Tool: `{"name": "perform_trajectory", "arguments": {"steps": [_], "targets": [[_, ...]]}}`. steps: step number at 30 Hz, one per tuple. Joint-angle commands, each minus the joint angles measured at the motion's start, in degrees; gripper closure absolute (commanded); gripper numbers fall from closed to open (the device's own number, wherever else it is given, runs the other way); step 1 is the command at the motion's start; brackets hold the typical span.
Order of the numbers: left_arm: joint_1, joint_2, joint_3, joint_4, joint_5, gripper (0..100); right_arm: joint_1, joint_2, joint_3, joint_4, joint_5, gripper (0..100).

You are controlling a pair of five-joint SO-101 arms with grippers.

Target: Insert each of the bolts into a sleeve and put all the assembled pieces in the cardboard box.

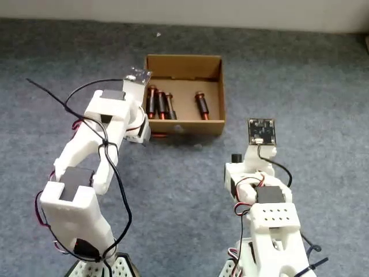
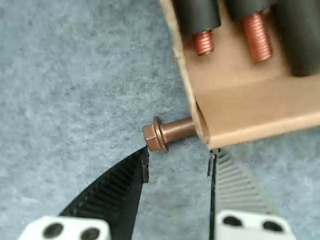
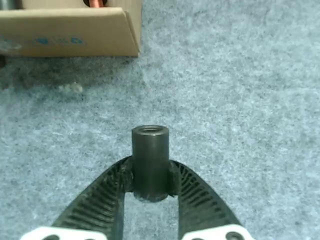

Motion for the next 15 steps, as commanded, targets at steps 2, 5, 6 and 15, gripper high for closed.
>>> {"name": "perform_trajectory", "arguments": {"steps": [2, 5, 6, 15], "targets": [[0.0, -4.9, -2.2, -0.9, -10.6, 78, 0.4, -1.2, -0.4, -1.2, 1.7, 98.9], [0.0, -4.9, -1.9, -1.9, -17.3, 78, 0.4, -1.2, -0.4, -1.2, 1.8, 98.9], [0.0, -4.7, -1.7, -2.5, -19.0, 78, 0.4, -1.2, -0.4, -1.2, 1.8, 98.9], [0.0, 5.8, -6.0, -2.7, -25.5, 79, 0.3, -1.2, -0.3, -1.2, 1.8, 98.9]]}}
